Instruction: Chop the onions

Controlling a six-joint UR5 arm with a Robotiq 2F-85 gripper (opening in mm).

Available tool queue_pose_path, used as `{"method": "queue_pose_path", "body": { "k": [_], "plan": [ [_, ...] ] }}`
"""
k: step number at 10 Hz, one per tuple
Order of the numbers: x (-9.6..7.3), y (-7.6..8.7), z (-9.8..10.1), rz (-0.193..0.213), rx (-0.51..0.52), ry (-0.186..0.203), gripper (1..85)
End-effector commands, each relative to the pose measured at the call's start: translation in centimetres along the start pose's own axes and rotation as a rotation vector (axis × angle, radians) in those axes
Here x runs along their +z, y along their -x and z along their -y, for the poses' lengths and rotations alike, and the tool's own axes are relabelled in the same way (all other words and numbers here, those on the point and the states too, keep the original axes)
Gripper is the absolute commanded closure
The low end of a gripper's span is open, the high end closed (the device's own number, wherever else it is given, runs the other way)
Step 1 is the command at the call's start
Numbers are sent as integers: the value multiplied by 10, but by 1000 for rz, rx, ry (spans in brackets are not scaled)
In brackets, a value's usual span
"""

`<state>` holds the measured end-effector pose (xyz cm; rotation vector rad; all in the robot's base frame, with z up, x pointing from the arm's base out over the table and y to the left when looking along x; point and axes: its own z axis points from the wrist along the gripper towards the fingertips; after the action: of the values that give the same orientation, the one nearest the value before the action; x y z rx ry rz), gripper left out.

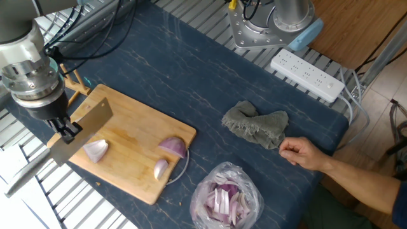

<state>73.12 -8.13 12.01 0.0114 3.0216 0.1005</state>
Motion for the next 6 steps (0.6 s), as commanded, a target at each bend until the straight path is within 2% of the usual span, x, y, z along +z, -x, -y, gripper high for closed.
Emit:
{"method": "queue_pose_path", "body": {
  "k": [1,3,6],
  "plan": [
    [3,-4,-3,-26,101,27,847],
    [10,-4,-5,-23,58,32,847],
    [12,-4,-20,-24,44,83,847]
  ]
}}
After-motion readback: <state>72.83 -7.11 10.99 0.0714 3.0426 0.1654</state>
